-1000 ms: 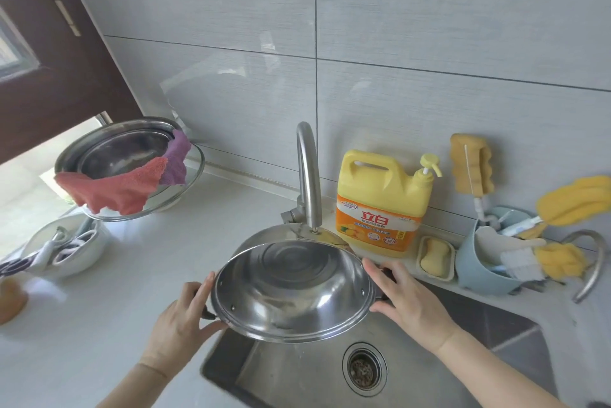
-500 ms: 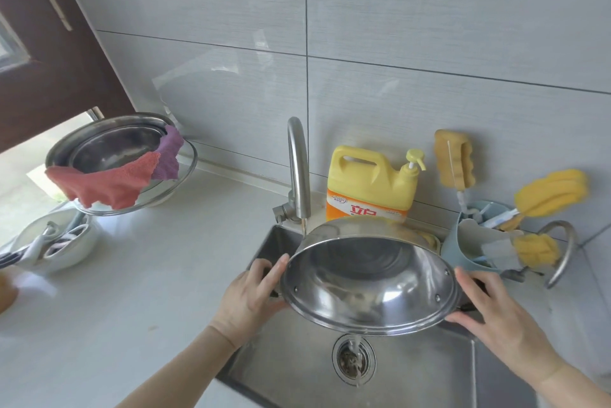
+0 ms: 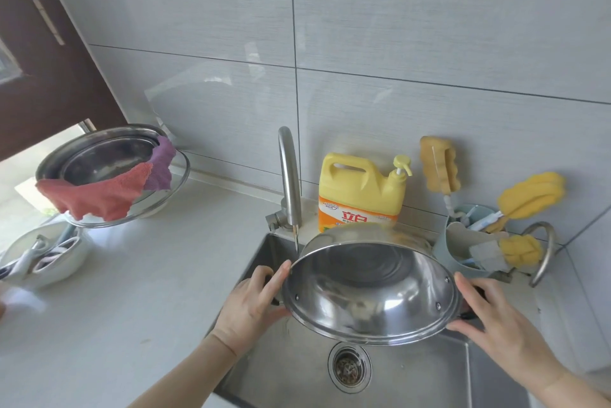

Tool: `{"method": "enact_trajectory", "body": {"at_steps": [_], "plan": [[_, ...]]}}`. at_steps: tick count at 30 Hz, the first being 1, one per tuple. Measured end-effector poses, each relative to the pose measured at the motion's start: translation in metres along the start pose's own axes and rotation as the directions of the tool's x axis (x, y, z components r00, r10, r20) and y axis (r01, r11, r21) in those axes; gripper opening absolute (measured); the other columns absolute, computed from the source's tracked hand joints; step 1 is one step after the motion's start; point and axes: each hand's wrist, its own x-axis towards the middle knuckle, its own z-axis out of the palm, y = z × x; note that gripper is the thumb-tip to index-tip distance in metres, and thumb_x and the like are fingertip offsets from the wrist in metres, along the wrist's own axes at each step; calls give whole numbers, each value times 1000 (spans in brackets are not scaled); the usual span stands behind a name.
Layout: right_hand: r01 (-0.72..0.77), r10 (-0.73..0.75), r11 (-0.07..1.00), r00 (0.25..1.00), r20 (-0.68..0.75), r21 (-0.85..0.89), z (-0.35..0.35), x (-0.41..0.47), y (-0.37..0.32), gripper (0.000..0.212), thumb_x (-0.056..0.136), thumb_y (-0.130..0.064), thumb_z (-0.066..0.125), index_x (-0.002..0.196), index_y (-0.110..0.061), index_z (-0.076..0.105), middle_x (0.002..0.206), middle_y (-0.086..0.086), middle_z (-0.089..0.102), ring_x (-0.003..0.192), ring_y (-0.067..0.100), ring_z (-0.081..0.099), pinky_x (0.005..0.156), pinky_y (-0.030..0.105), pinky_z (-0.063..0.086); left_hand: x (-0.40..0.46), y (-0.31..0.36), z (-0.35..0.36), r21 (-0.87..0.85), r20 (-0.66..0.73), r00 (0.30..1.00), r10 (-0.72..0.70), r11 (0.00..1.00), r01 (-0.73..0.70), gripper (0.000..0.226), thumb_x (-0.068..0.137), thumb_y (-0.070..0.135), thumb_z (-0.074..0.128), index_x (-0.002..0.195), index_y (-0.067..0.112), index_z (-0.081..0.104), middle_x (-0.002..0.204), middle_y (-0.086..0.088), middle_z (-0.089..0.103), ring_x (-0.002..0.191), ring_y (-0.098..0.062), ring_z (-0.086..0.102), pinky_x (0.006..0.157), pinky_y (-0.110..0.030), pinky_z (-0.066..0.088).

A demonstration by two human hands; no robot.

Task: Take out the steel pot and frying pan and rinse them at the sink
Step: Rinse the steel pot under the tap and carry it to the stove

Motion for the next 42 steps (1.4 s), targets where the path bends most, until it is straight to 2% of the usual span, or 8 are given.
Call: {"method": "enact_trajectory", "body": {"at_steps": [2,5,12,17,23,27,33,42], "plan": [[-19,19,1000,998,53,1,14,8,-6,138,49,-26,96,156,-32,8,108,2,46,70,18,65,47,25,52,-10,-9,0,-22,51,997,-57,998,58,114,69,36,80,157,30,7,94,-3,48,52,-22,53,41,-28,45],[69,-69,998,997,41,-11,31,23,-15,139,47,-29,96,155,-31,8,108,0,44,75,10,60,53,19,48,-26,-24,-5,-38,150,976,-156,986,163,135,56,32,95,157,29,6,98,1,42,51,-20,55,43,-26,44],[181,-183,983,981,60,40,65,69,-44,136,50,-31,95,155,-30,9,106,0,44,75,13,60,55,21,47,-59,-62,-36,3,185,935,-303,951,308,79,90,70,41,152,24,21,97,0,47,52,-12,61,43,-29,50],[261,-264,964,963,61,47,80,95,-68,132,56,-28,94,155,-31,7,104,2,44,69,14,60,47,25,46,-75,-74,-62,-28,145,918,-370,925,378,117,66,41,86,156,32,12,98,5,43,53,-2,60,41,-24,48],[282,-284,957,958,31,61,84,102,-70,132,56,-26,94,155,-31,6,104,3,46,74,15,60,50,24,48,-82,-81,-61,-13,134,912,-388,919,393,144,43,22,99,156,31,10,97,4,42,52,-4,60,40,-25,47],[253,-254,966,967,17,60,75,88,-50,131,57,-26,93,156,-32,7,109,3,46,78,18,63,55,28,53,-67,-73,-46,-29,125,939,-319,945,325,121,63,41,88,156,32,10,98,-1,49,54,-5,62,43,-26,49],[105,-107,993,994,37,48,53,58,-20,138,50,-28,96,155,-36,7,106,3,48,70,19,65,48,28,53,-30,-54,-20,19,144,968,-206,978,206,132,56,37,93,157,27,9,93,-2,46,50,-21,52,43,-29,45],[56,-59,997,996,66,57,38,46,-16,143,43,-26,97,155,-34,8,106,0,45,61,14,63,44,22,48,-21,-41,-10,31,126,975,-184,983,182,131,55,39,94,157,25,12,94,1,43,51,-15,50,45,-26,41]]}}
